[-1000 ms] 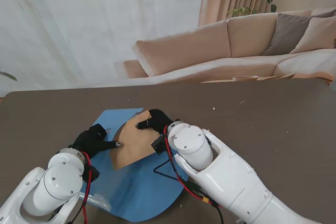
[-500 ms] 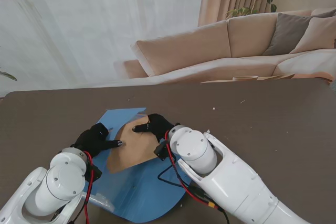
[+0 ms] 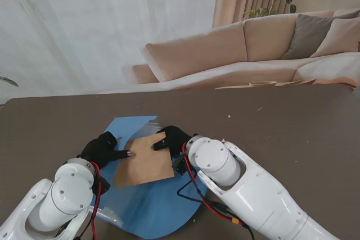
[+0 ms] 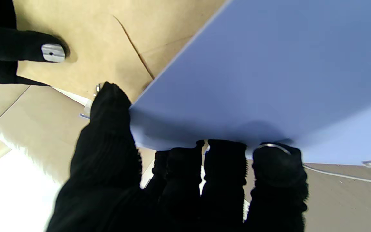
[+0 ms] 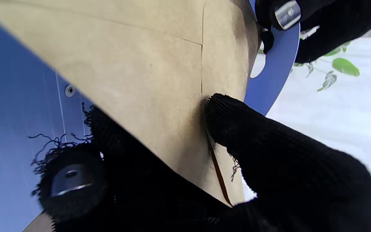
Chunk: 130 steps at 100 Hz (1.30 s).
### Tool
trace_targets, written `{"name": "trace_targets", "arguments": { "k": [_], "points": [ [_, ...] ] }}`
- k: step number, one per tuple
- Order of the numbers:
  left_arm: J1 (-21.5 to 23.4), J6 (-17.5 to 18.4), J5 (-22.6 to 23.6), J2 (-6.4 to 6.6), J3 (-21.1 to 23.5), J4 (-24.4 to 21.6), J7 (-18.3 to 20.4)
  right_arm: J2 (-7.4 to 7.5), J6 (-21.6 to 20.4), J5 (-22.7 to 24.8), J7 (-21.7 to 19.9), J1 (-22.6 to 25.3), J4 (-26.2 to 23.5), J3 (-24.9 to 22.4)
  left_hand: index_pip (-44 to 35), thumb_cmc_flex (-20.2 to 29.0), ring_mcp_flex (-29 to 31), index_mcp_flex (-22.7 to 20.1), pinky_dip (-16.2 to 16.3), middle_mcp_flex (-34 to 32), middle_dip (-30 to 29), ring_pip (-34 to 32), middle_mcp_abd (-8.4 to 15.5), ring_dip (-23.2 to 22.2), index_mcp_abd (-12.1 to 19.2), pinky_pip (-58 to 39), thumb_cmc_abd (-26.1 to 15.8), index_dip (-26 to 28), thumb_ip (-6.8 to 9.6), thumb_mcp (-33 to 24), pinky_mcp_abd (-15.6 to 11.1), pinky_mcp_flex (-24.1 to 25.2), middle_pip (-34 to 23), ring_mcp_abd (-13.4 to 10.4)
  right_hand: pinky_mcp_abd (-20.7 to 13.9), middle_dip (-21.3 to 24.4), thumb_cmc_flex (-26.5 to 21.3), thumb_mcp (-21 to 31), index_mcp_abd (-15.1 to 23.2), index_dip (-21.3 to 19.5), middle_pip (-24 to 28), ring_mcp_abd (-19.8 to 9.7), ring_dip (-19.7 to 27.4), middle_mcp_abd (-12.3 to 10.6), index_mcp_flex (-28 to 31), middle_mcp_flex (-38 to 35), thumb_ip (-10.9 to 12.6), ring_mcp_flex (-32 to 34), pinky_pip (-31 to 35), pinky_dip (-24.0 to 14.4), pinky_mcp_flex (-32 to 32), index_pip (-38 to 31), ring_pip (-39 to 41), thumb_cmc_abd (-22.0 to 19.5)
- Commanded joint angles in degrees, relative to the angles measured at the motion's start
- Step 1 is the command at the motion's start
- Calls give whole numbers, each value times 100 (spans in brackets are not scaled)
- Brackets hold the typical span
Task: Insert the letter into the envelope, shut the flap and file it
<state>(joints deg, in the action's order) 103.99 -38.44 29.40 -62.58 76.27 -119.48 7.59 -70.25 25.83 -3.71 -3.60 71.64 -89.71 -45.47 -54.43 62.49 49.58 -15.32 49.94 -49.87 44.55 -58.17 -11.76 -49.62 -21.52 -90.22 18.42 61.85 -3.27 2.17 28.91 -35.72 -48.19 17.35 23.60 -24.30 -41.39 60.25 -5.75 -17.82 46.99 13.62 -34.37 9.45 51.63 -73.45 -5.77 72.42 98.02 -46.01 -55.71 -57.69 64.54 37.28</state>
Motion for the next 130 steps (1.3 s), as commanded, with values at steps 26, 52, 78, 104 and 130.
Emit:
{"name": "trace_targets", "arguments": {
  "k": [26,52,78,104,130],
  "points": [
    [-6,-13,-75,-66,-91,-111,-11,-318,115,-159,250,-305,330,283,-552,1145,185,347,90,-562,-93,-147,363,54,611,77,-1025,241,138,-597,209,42,-419,341,-18,-26,-100,295,-145,-112,60,-278,-138,-41,182,-523,-210,236,466,279,-458,-187,319,202],
    [-17,9,-17,-61,-89,-114,-2,-345,-27,322,351,-447,488,522,-549,1147,174,339,101,-607,-101,-153,382,49,627,93,-1026,231,139,-575,219,57,-459,353,-45,5,-60,330,-133,-64,40,-328,-125,-65,211,-591,-202,246,453,357,-523,-176,349,242],
    [20,59,123,-44,-55,-121,31,-259,-5,965,385,-467,463,609,-552,1146,164,337,145,-545,6,-295,459,-48,681,60,-1046,246,144,-548,158,68,-604,282,-118,15,-3,389,-51,-47,57,-381,-153,-117,230,-630,-183,252,505,440,-633,-220,474,287],
    [20,87,156,-44,-19,-124,29,-21,185,1724,291,-242,202,456,-537,1148,117,350,170,-505,23,-267,450,-62,689,87,-1062,246,140,-557,163,120,-595,289,-164,-14,8,386,-22,-74,107,-410,-166,-126,222,-612,-178,252,555,468,-623,-233,517,289],
    [19,58,144,-49,-46,-119,12,-152,160,1397,419,-312,332,498,-531,1147,105,363,194,-497,34,-255,440,-75,678,105,-1063,268,136,-571,167,137,-591,292,-160,-20,19,376,-58,-45,103,-412,-164,-122,221,-611,-187,245,572,506,-651,-199,521,272]
  ]
}}
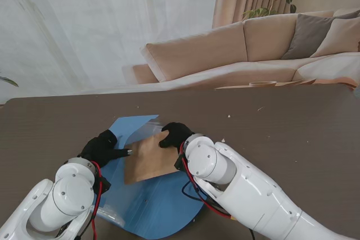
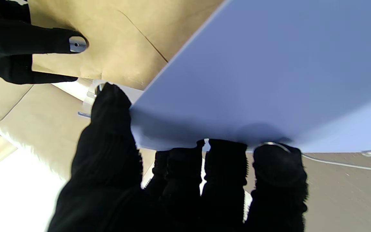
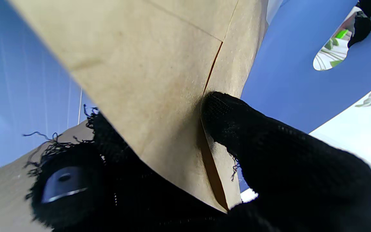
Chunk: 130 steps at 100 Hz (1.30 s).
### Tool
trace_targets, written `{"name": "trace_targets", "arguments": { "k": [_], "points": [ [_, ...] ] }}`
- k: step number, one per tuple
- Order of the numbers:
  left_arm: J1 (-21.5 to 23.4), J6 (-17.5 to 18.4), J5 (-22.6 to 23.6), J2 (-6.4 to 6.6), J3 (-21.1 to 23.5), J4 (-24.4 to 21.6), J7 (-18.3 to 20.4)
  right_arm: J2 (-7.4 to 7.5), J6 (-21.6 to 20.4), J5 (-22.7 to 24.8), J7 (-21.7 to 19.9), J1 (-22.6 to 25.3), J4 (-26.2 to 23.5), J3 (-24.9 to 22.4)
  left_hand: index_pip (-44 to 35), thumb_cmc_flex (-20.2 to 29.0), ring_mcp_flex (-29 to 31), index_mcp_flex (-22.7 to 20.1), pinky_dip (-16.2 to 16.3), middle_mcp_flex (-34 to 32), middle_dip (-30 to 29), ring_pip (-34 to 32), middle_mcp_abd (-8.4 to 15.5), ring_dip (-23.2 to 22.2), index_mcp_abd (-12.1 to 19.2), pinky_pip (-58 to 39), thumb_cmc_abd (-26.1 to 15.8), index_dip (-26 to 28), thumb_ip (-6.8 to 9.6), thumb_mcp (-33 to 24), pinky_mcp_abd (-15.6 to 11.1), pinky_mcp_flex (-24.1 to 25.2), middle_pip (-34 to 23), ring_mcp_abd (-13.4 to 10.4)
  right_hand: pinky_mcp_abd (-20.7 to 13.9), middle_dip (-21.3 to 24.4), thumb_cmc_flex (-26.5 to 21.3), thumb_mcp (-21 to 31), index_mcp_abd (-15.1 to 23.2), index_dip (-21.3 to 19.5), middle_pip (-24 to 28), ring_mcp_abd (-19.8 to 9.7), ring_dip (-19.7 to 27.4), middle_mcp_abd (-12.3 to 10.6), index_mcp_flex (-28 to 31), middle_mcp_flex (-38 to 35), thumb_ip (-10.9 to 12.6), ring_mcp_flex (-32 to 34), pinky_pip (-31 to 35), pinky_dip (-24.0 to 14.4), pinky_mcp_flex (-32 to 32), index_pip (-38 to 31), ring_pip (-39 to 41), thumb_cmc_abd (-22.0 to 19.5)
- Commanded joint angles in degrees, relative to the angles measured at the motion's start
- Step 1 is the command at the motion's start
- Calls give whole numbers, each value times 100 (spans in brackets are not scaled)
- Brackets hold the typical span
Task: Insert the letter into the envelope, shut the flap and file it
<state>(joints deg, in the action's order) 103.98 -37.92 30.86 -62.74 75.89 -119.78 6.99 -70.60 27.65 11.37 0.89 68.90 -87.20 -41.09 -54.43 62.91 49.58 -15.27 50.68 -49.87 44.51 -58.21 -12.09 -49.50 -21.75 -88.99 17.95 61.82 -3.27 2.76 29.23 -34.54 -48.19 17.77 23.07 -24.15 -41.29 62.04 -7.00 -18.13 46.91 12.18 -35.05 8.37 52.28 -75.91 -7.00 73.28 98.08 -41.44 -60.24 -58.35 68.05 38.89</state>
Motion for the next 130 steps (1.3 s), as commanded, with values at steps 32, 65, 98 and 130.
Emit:
{"name": "trace_targets", "arguments": {
  "k": [32,65,98,130],
  "points": [
    [-28,-53,-100,-62,-137,-70,-29,-427,-275,-749,178,-340,423,352,-523,1105,89,371,146,-482,33,-227,451,-90,681,6,-1016,290,130,-653,143,40,-574,264,-77,53,49,93,38,136,-39,-192,50,-15,81,-270,-91,152,479,111,-50,-47,-121,31],
    [-30,-55,-119,-75,-135,-50,-73,-57,-344,-315,-281,-98,9,162,-528,1105,86,369,172,-484,23,-208,442,-85,673,28,-1008,291,127,-670,154,51,-573,272,-286,362,1794,-912,-224,-509,-419,61,403,272,-415,1296,333,-178,268,-176,905,2699,-1538,-517],
    [-25,-45,-109,-80,-125,-42,-97,230,-253,-165,-761,176,-342,-135,-528,1106,87,364,191,-485,19,-207,449,-86,679,36,-1014,292,121,-663,154,49,-576,273,-421,86,742,-469,179,79,10,-131,333,-52,-488,955,-54,-22,462,-165,786,955,-1252,140],
    [-43,-36,-91,-69,-133,-43,-59,212,-509,-120,-780,59,-237,74,-533,1106,87,365,202,-479,16,-204,444,-85,682,45,-1006,293,125,-668,157,54,-576,271,-469,349,396,-327,910,96,-202,-239,426,-220,-328,625,-116,110,344,-66,742,218,-1510,129]
  ]
}}
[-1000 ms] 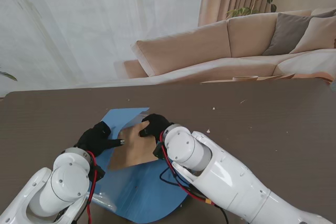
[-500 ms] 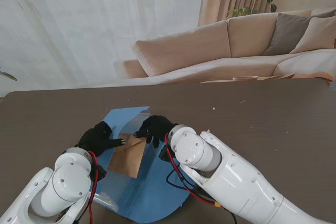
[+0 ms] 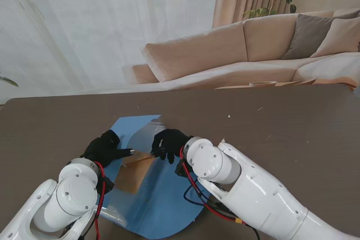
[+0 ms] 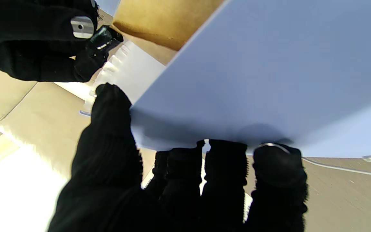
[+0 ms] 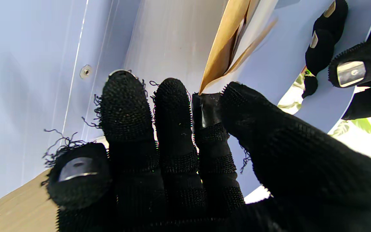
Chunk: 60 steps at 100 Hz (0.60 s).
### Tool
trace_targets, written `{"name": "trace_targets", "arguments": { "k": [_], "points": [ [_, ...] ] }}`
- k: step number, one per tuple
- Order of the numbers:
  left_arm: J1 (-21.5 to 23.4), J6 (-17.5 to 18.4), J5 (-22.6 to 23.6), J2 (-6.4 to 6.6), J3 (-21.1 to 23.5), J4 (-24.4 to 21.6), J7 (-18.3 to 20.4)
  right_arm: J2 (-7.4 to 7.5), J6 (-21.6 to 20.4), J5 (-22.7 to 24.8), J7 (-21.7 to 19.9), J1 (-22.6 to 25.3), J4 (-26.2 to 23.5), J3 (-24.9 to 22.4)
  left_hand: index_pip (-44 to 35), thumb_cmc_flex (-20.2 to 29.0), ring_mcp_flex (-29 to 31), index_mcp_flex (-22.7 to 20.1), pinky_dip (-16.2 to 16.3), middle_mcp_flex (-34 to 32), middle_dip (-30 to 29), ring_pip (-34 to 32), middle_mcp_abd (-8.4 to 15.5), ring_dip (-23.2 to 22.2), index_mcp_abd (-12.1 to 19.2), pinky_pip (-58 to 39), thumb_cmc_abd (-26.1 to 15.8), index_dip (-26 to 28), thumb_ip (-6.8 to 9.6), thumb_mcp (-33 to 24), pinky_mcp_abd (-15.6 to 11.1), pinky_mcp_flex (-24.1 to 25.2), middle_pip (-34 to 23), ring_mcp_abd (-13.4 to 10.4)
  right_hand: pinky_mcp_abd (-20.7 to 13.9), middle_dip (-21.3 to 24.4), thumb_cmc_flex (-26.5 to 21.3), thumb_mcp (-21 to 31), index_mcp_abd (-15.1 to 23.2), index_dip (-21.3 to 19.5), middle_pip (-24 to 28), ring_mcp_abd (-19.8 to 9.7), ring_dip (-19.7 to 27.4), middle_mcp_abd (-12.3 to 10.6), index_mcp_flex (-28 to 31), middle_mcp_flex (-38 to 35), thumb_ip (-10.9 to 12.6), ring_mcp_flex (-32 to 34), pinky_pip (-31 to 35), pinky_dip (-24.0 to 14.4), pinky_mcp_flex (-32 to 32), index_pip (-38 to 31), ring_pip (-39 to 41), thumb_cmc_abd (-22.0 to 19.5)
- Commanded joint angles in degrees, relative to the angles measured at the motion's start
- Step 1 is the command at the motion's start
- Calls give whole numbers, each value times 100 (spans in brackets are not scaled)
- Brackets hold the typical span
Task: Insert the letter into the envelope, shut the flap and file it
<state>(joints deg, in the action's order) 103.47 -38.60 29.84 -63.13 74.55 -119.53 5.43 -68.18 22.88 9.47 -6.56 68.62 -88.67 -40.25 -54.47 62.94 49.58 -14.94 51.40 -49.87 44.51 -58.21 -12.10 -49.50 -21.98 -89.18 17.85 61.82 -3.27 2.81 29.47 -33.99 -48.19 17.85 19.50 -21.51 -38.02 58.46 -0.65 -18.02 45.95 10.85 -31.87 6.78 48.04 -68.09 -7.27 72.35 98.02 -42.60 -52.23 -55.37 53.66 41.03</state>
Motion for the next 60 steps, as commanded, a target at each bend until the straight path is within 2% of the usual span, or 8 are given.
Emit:
{"name": "trace_targets", "arguments": {
  "k": [1,9,22,32,46,60],
  "points": [
    [8,34,12,-30,2,-67,97,-29,-35,90,-22,102,-103,-16,-529,1101,86,331,131,-480,16,-203,446,-85,703,64,-999,293,124,-672,133,-2,-576,262,-103,86,99,11,279,103,-118,-96,108,-52,87,-146,-88,192,339,52,-50,-64,-79,-101],
    [9,41,23,-26,12,-63,108,1,-55,290,65,237,-242,-74,-528,1102,77,331,133,-480,16,-200,446,-85,701,65,-1001,291,124,-672,133,-2,-578,259,-40,21,357,-174,256,220,-147,-39,89,-10,21,-42,-75,117,319,15,78,30,-103,-232],
    [20,55,41,-25,28,-57,108,124,-129,864,105,503,-538,-158,-528,1102,72,332,136,-475,15,-198,448,-85,704,70,-1002,292,123,-671,132,5,-578,265,-64,-98,456,-296,162,237,-83,-21,36,-9,-28,27,-30,61,341,-37,118,39,-32,-314],
    [31,69,50,-24,41,-57,111,237,-322,1272,78,727,-745,-220,-528,1103,72,331,137,-475,15,-197,444,-85,704,77,-1002,292,124,-672,132,12,-579,253,-85,-189,404,-338,357,144,-40,-17,8,-74,1,88,-6,-88,297,-75,307,-14,-21,-351],
    [27,76,36,-22,49,-59,123,379,-623,1551,-144,923,-964,-229,-528,1102,72,331,141,-476,13,-194,437,-84,706,79,-997,292,127,-676,133,12,-576,266,-48,-209,280,-377,601,189,-171,8,-3,-155,129,193,36,-430,154,-188,767,26,-104,-419],
    [15,69,19,-21,47,-70,133,457,-784,1676,-344,902,-968,-88,-527,1102,71,330,144,-476,11,-193,439,-85,706,86,-997,293,124,-674,137,21,-574,261,-24,-163,200,-388,534,539,-394,26,-6,-141,259,275,86,-655,-16,-338,1043,150,-201,-493]
  ]
}}
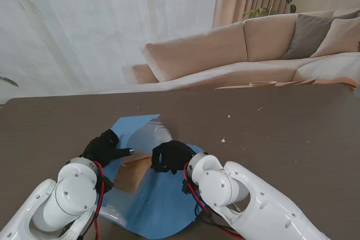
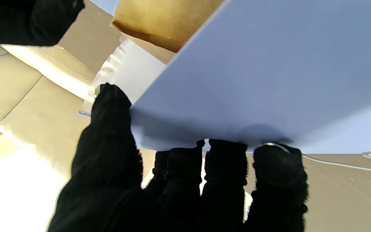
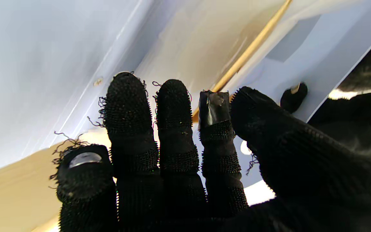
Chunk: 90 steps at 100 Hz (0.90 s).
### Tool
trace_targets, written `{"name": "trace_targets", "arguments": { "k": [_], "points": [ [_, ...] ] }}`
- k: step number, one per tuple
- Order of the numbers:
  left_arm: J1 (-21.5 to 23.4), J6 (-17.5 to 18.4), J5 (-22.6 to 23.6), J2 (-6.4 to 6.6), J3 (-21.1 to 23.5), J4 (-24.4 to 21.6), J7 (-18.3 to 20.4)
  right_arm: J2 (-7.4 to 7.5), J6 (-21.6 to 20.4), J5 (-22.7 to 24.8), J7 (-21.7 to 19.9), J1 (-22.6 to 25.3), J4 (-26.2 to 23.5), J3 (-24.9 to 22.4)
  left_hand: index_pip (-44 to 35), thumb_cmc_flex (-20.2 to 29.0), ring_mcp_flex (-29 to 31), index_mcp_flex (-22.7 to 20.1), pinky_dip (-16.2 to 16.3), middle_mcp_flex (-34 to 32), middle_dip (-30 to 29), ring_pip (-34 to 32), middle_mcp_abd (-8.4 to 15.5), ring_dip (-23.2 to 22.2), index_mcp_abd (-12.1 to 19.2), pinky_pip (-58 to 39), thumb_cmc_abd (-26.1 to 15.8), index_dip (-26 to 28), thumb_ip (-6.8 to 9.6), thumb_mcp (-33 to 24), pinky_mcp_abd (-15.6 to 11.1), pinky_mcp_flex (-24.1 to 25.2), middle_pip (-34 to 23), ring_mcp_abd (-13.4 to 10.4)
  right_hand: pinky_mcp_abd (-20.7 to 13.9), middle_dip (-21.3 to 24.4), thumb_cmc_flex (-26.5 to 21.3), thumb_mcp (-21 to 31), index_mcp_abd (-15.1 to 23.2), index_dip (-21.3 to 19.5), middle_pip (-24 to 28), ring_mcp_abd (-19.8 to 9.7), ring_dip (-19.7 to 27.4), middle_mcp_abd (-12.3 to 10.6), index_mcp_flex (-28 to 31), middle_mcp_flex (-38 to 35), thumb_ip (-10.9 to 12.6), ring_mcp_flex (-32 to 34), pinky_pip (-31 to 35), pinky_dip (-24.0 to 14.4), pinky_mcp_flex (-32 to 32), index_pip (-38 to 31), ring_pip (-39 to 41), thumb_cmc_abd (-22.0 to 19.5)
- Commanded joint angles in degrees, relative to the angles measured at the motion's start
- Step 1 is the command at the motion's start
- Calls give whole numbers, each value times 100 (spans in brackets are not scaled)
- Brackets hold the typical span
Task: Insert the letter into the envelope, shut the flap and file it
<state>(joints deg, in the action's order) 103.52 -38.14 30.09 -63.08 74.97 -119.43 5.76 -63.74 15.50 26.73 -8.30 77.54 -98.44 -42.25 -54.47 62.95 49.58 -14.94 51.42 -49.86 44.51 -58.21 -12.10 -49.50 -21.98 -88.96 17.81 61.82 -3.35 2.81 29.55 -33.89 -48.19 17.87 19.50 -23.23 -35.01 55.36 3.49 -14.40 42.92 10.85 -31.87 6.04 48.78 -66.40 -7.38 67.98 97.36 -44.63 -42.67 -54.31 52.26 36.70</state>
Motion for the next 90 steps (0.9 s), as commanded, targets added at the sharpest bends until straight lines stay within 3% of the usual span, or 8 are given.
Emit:
{"name": "trace_targets", "arguments": {
  "k": [1,14,37,66,78,90],
  "points": [
    [9,22,-6,-26,4,-80,102,16,-56,-50,-186,-1,17,129,-527,1102,70,330,142,-476,11,-193,440,-85,706,65,-992,293,133,-676,130,11,-575,257,-23,13,-105,-76,116,192,-102,28,-5,-65,188,116,99,-230,45,-138,99,49,-67,-64],
    [-11,6,8,-19,-24,-79,125,23,-186,-54,-290,-213,176,349,-527,1102,71,330,145,-478,12,-194,435,-85,707,67,-990,293,133,-676,132,11,-576,267,-61,16,-122,-100,166,599,-241,-1,-19,-85,194,277,124,-431,-90,-247,327,134,-144,-123],
    [-52,-61,22,0,-134,-91,181,-199,-346,-352,-35,-751,674,747,-528,1102,67,324,151,-476,10,-191,439,-86,709,77,-994,293,133,-670,138,25,-572,266,-109,-105,-130,-121,459,1118,-218,-9,-107,-101,-414,413,162,-578,-146,-387,463,593,-65,-203],
    [-95,-139,29,32,-239,-131,294,-586,-533,-833,174,-1501,1553,1345,-519,1102,57,331,160,-468,10,-186,434,-86,711,80,-996,292,134,-663,128,29,-567,260,-157,-183,43,-99,570,1049,-159,-78,-144,-167,-647,510,245,-621,-169,-457,480,1059,-10,-395],
    [-85,-114,77,34,-220,-107,294,-548,-541,-781,207,-1402,1446,1264,-525,1094,65,311,163,-484,11,-190,436,-88,715,80,-988,295,131,-636,122,27,-572,258,-167,-199,60,-114,550,965,-130,-79,-145,-177,-624,531,243,-644,-172,-464,480,1045,-11,-356],
    [-90,-54,80,45,-201,-44,333,-369,-498,-532,175,-1048,1004,973,-485,1000,-19,235,164,-457,7,-172,430,-99,825,112,-965,242,163,-575,97,98,-549,286,-193,-201,115,-166,475,862,-133,-64,-136,-175,-604,620,214,-727,-229,-458,566,979,-44,-313]
  ]
}}
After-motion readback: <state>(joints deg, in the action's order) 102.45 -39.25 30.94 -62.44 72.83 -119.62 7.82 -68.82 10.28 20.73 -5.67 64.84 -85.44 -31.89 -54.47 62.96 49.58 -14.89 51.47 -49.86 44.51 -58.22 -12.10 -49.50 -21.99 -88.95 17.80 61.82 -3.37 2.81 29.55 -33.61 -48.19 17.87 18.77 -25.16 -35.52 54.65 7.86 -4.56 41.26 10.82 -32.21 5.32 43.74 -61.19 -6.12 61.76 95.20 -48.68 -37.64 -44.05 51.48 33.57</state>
